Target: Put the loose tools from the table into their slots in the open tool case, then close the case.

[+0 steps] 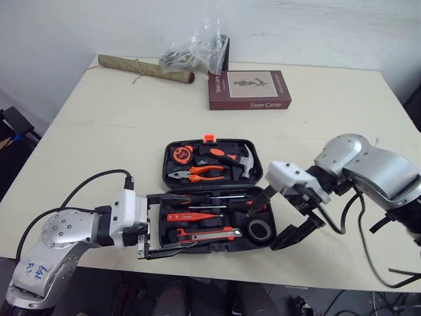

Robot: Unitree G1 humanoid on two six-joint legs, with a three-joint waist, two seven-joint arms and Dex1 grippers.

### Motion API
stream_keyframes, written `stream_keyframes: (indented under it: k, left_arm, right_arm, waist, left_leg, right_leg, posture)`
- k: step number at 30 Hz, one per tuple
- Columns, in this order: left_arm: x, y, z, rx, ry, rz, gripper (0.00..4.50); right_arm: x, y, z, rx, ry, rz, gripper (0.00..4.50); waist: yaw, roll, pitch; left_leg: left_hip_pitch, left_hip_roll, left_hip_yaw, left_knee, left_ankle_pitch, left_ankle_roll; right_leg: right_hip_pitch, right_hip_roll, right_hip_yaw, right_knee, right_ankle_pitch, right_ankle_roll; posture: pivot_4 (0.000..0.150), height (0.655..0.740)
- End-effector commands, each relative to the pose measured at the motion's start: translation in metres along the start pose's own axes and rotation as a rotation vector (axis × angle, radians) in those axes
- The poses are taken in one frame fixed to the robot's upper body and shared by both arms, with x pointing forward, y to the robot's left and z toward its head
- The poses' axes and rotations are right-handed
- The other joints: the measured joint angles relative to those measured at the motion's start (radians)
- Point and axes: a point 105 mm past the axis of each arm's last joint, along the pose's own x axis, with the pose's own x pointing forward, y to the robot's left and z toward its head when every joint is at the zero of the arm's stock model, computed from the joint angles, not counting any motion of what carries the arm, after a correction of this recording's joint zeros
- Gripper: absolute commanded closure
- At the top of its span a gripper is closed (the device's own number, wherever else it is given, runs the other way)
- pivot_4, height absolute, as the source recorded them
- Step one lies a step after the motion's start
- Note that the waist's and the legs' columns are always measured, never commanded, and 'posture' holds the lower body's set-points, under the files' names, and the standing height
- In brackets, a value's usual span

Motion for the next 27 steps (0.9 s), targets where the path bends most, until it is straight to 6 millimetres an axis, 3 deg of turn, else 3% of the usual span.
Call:
stream_keyframes:
  k: [1,5,7,13,20,23,27]
  left_arm:
    - [-0.006,0.002,0.005,0.044,0.008,0.005,0.00]
    - [-0.009,0.006,0.005,0.047,0.015,0.005,0.00]
    - [-0.009,0.007,0.005,0.048,0.017,0.003,0.00]
    - [-0.011,0.010,0.005,0.049,0.034,0.000,0.00]
    - [-0.017,0.013,0.005,0.043,0.038,0.034,0.00]
    - [-0.020,0.016,0.004,0.033,0.036,0.069,0.00]
    - [-0.035,0.029,0.001,0.032,0.044,0.170,0.00]
  right_arm:
    - [0.000,0.000,-0.001,-0.094,-0.132,-0.053,1.74]
    - [0.007,-0.014,-0.026,-0.162,-0.153,-0.153,3.81]
    - [0.011,-0.021,-0.042,-0.177,-0.124,-0.189,4.48]
    - [0.016,-0.028,-0.087,-0.155,-0.012,-0.211,4.48]
    - [0.015,-0.025,-0.112,-0.199,0.043,-0.214,4.48]
    - [0.014,-0.026,-0.101,-0.228,-0.044,-0.248,4.48]
    - [0.000,-0.032,-0.059,-0.229,-0.218,-0.351,4.48]
  waist:
    - [0.008,0.000,0.000]
    - [0.010,0.000,0.000]
    - [0.011,0.000,0.000]
    - [0.012,-0.001,0.000]
    - [0.011,-0.002,-0.001]
    - [0.011,-0.002,-0.001]
    - [0.012,-0.001,0.000]
  left_leg:
    - [0.000,0.000,0.000,0.000,0.000,0.000]
    - [0.000,0.000,0.000,0.001,0.000,0.000]
    - [0.001,0.000,0.000,0.001,0.000,0.000]
    - [0.001,0.000,0.001,0.000,0.000,-0.001]
    - [0.006,0.000,0.000,0.001,0.000,-0.001]
    - [0.015,0.000,-0.001,-0.001,0.000,0.000]
    - [0.015,0.000,-0.001,-0.001,-0.001,0.000]
  right_leg:
    - [0.000,0.000,0.000,0.000,0.000,0.000]
    - [0.000,0.000,0.001,0.001,0.000,0.000]
    - [0.000,0.001,0.000,0.001,0.000,0.000]
    - [0.000,0.001,0.000,0.001,0.000,0.000]
    - [0.007,0.001,0.000,0.000,0.000,0.000]
    - [0.016,0.001,-0.001,-0.004,0.000,0.000]
    - [0.016,0.000,0.000,-0.005,0.000,0.000]
  posture:
    - [0.150,0.7400]
    - [0.150,0.7400]
    - [0.150,0.7400]
    - [0.150,0.7400]
    - [0.150,0.7400]
    - [0.150,0.7400]
    - [0.150,0.7400]
